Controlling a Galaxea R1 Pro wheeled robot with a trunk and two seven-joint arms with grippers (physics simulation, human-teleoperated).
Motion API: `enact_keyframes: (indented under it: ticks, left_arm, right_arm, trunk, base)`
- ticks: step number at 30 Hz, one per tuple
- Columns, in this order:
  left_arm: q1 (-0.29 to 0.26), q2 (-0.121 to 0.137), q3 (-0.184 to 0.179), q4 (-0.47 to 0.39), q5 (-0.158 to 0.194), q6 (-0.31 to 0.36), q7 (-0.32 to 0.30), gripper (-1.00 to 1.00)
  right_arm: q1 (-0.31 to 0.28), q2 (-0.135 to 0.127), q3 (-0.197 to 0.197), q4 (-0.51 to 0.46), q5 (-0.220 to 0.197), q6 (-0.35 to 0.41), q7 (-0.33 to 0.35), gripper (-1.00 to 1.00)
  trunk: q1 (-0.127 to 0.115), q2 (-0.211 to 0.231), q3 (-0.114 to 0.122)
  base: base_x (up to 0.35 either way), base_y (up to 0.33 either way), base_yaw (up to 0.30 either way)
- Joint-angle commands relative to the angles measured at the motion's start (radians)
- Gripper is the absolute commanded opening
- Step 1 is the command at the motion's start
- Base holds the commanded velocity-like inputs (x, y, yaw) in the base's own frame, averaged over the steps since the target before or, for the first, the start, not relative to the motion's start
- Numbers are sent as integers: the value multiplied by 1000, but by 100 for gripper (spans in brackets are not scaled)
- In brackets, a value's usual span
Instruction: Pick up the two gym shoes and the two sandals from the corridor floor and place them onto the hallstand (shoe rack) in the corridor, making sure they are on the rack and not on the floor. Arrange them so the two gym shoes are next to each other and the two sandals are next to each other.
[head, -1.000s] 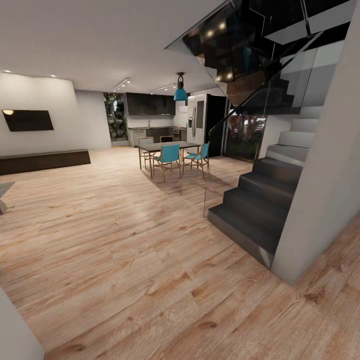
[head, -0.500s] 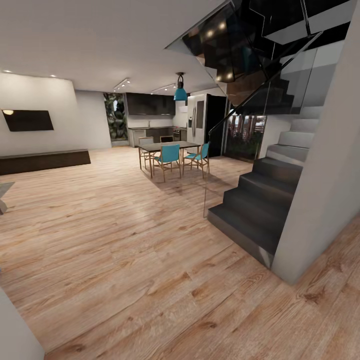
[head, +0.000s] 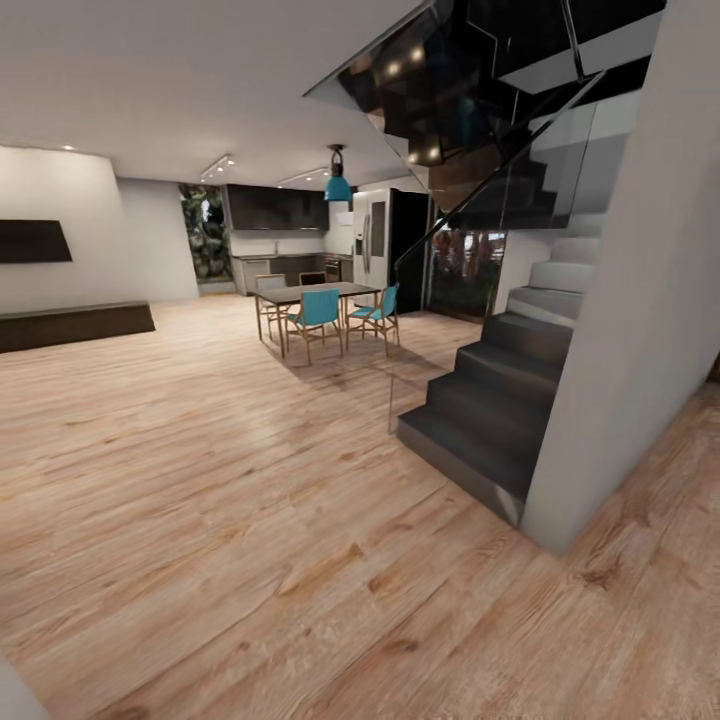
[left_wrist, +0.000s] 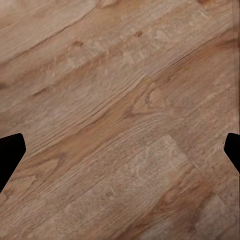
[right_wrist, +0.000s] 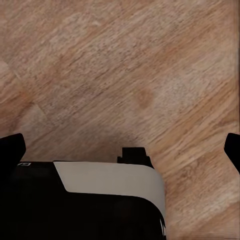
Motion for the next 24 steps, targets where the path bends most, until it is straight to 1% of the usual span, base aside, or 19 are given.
enact_keyframes:
  ticks: [1, 9, 14, 16, 19, 22, 24]
  left_arm:
    - [0, 0, 0, 0, 0, -3, 0, 100]
    - [0, 1, 0, 1, -1, -2, 0, 100]
    - [-1, 1, 0, -4, -3, -2, 0, 100]
    - [-2, 0, 0, -20, -3, -2, -1, 100]
    - [-5, -3, -2, -95, -5, 0, -1, 100]
    - [-8, -6, -3, -140, -6, 0, -1, 100]
    - [-19, -7, -4, -165, -5, 0, -2, 100]
  right_arm:
    - [-1, 0, -1, 0, -1, 0, 1, 100]
    - [-1, 0, -2, -1, -2, 0, 1, 100]
    - [-1, -1, -2, -1, -2, 0, 1, 100]
    - [-1, -1, -2, -1, -2, 0, 1, 100]
    - [-1, -1, -2, -1, -2, 0, 1, 100]
    - [-1, -1, -2, -1, -2, 0, 1, 100]
    - [-1, -1, -3, -2, -2, 0, 1, 100]
  trunk:
    - [0, -1, -1]
    - [0, -1, -1]
    - [0, -1, -1]
    - [0, -1, -1]
    - [0, -1, -1]
    - [0, -1, -1]
    - [0, -1, -1]
  base:
    - [0, 0, -250]
    - [17, 10, -253]
    - [213, 118, -256]
    - [283, 152, -257]
    - [299, 159, -257]
    - [305, 162, -250]
    - [307, 163, -135]
